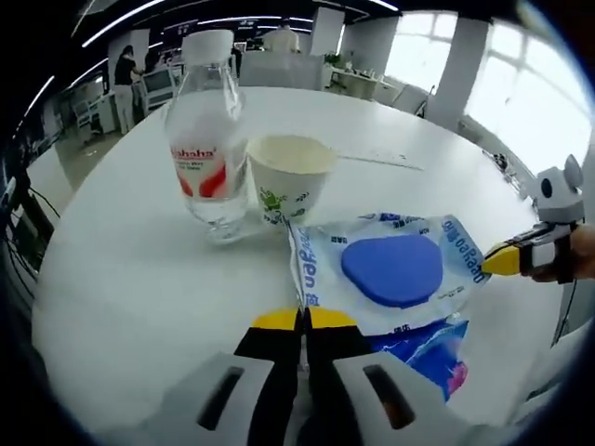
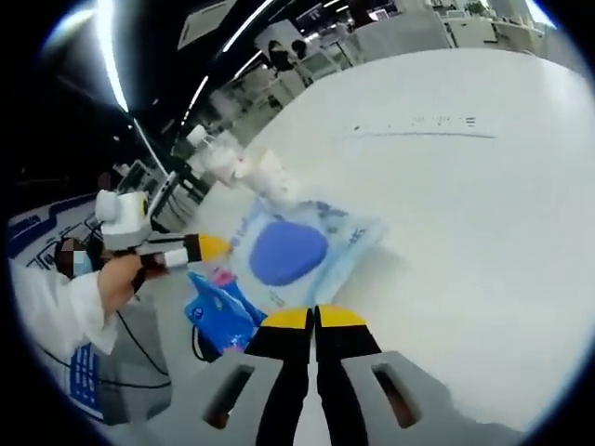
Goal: Arrange the tabletop items into an orderly group along one side of the table until the central work area is clear of visible clutter.
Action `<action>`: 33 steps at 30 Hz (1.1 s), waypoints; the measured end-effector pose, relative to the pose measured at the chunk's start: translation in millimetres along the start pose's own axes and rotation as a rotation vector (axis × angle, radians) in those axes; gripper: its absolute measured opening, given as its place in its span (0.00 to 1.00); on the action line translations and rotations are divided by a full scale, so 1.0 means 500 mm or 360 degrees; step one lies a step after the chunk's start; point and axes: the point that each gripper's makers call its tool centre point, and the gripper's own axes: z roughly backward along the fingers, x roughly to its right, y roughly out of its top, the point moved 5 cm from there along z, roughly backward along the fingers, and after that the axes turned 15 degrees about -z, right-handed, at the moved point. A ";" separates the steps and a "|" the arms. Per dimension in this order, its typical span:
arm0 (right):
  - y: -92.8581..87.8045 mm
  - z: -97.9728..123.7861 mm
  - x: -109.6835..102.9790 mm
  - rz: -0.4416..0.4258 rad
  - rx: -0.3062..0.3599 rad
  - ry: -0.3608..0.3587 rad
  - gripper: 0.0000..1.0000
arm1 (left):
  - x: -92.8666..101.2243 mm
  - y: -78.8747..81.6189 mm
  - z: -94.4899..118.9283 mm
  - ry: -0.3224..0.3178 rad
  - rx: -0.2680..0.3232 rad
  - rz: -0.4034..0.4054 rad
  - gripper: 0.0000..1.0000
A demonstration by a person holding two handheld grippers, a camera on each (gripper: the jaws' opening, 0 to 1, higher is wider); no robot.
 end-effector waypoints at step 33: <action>0.085 0.072 0.054 -0.0004 0.0330 -0.0071 0.00 | 0.050 0.118 -0.050 -0.0029 0.0125 -0.0275 0.00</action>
